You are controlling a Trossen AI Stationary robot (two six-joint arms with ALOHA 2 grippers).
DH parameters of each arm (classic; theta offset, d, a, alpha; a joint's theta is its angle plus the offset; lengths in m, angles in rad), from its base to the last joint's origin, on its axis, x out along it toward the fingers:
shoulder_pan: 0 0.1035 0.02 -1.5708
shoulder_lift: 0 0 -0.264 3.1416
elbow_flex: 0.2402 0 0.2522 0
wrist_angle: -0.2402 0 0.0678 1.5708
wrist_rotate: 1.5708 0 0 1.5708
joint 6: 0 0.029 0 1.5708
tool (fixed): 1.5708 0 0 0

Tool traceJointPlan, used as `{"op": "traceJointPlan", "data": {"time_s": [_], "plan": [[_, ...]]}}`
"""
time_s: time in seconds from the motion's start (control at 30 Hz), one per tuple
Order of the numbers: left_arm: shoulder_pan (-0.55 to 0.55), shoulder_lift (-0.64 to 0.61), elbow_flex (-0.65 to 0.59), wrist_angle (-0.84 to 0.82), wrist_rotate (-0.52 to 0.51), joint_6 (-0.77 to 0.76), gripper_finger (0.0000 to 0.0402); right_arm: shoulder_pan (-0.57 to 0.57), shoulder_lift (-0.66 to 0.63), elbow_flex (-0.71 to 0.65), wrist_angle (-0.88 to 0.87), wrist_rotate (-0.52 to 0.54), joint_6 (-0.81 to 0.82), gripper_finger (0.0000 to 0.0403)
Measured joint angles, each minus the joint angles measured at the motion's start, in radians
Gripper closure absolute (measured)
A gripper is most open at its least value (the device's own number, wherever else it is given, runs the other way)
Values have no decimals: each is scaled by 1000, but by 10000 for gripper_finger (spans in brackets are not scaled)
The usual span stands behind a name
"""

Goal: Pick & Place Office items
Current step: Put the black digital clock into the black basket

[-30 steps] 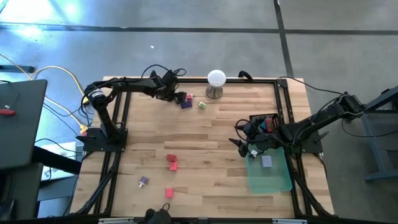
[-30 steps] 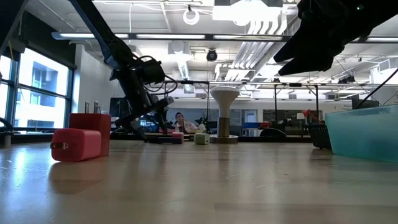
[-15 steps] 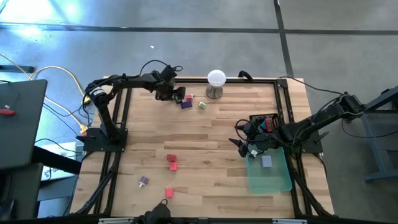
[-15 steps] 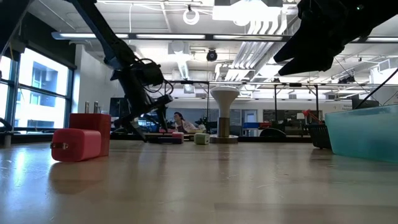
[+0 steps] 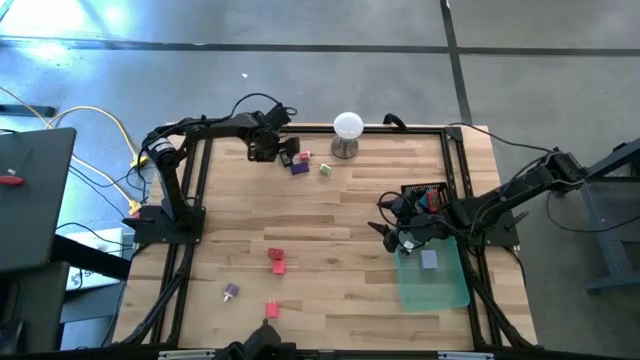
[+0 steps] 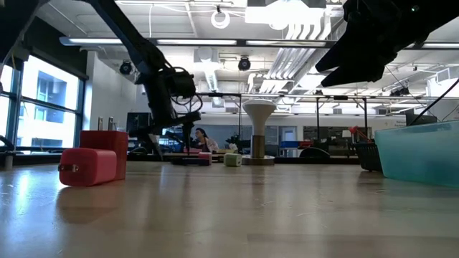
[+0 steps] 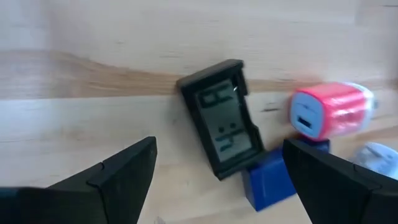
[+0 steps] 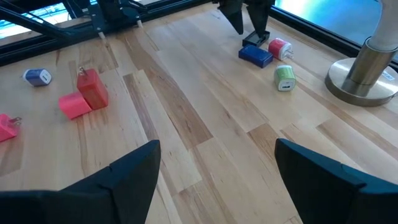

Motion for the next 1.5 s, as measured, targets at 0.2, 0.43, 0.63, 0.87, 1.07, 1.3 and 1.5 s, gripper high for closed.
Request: {"op": "traceJointPlan", "data": {"time_s": [0.2, 0.43, 0.63, 0.87, 1.07, 1.3, 1.5], "plan": [[15, 54, 8, 1, 42, -13, 61, 0, 0, 0, 0, 0, 0, 99], [35, 61, 17, -8, 38, -4, 61, 0, 0, 0, 0, 0, -6, 99], [10, 66, 51, -27, -9, -14, 61, 0, 0, 0, 0, 0, -18, 99], [4, 69, 67, -24, -13, -78, 61, 0, 0, 0, 0, 0, -18, 99], [6, 81, 74, -38, 3, -95, 61, 0, 0, 0, 0, -1, -18, 99], [35, 96, 76, -146, 19, -72, 61, 0, 0, 0, 0, -1, -18, 99], [30, 94, 76, -205, -2, -94, 61, 0, 0, 0, 1, -1, -18, 99]]}}
